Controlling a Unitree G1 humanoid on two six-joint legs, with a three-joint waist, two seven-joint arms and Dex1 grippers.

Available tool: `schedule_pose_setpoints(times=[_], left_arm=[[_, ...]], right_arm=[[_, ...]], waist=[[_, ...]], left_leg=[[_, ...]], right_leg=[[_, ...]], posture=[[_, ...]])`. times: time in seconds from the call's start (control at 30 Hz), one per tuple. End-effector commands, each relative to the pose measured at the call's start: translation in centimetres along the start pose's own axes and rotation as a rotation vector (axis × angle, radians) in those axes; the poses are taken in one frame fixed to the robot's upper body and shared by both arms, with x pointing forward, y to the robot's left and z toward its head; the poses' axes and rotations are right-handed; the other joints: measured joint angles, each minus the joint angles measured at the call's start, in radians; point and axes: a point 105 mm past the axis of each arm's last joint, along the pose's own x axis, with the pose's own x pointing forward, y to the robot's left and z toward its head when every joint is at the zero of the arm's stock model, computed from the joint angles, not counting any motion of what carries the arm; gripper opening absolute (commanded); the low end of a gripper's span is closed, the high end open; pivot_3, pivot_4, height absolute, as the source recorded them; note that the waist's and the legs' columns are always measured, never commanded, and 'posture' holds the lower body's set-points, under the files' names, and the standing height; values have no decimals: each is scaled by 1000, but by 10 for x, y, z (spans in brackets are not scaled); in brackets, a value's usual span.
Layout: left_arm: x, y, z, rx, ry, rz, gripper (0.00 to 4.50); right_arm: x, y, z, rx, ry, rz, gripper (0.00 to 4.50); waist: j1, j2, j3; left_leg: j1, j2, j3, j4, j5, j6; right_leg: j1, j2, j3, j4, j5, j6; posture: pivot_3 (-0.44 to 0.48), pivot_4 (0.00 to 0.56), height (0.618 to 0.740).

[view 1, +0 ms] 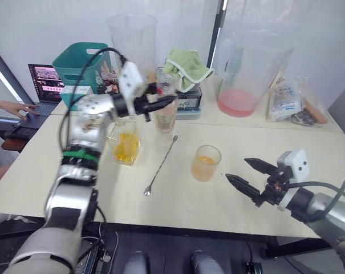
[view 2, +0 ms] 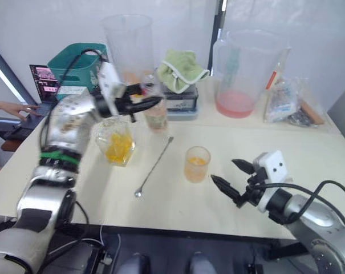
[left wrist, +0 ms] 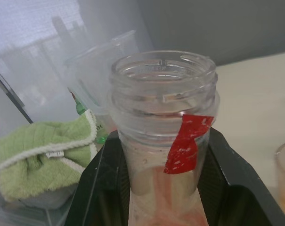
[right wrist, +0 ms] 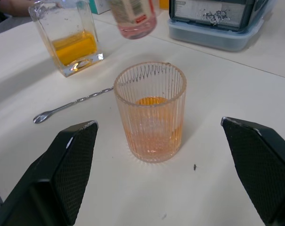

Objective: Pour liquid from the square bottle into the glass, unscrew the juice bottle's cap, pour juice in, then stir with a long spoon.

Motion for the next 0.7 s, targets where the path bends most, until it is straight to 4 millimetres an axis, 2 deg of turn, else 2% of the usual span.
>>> schedule_pose_setpoints(times=[0.03, 0.13, 0.2, 0.33, 0.4, 0.57, 0.7], left_arm=[[-26, -17, 44, -110, -58, -86, 1506], [-59, -20, 49, -220, -43, -54, 1506], [-73, -22, 50, -253, -33, -29, 1506], [-120, -27, 40, -314, 57, 51, 1506], [-135, -25, 34, -323, 98, 105, 1506], [-187, -11, 15, -324, 223, 284, 1506], [-209, 6, 1, -299, 266, 401, 1506]], right_arm=[[-4, -3, 14, -47, -30, 57, 4445], [-2, -4, 18, -54, -27, 108, 4445], [-2, -4, 20, -54, -27, 131, 4445], [1, -2, 21, -71, -15, 216, 4445], [1, 1, 23, -76, -16, 254, 4445], [6, 15, 35, -96, -35, 379, 4445], [12, 22, 35, -121, -13, 450, 4445]], waist=[[-2, 0, 0], [-1, 0, 0], [1, 0, 0], [1, 0, 0], [0, 0, 0], [1, -1, 1], [7, -1, 1]], left_leg=[[0, 0, 0, 0, 0, 0], [1, 0, 0, 0, 0, 0], [3, 0, 0, 0, 0, 0], [3, 1, 0, 1, 0, 0], [3, 1, 0, 1, 0, 0], [3, 1, 0, 1, 0, 0], [3, 1, 0, 1, 0, 0]], right_leg=[[0, 0, 0, 0, 0, 0], [1, 0, 0, 0, 0, 0], [2, 0, -1, 0, 0, 0], [2, 0, -1, -1, -1, 0], [1, 0, -1, -1, -1, -2], [1, 0, -3, -1, -2, -3], [1, 0, -4, -1, -4, -5]], posture=[[0, 150, 740], [0, 150, 740], [0, 150, 740], [0, 150, 740], [0, 150, 740], [0, 150, 740], [0, 150, 740]])
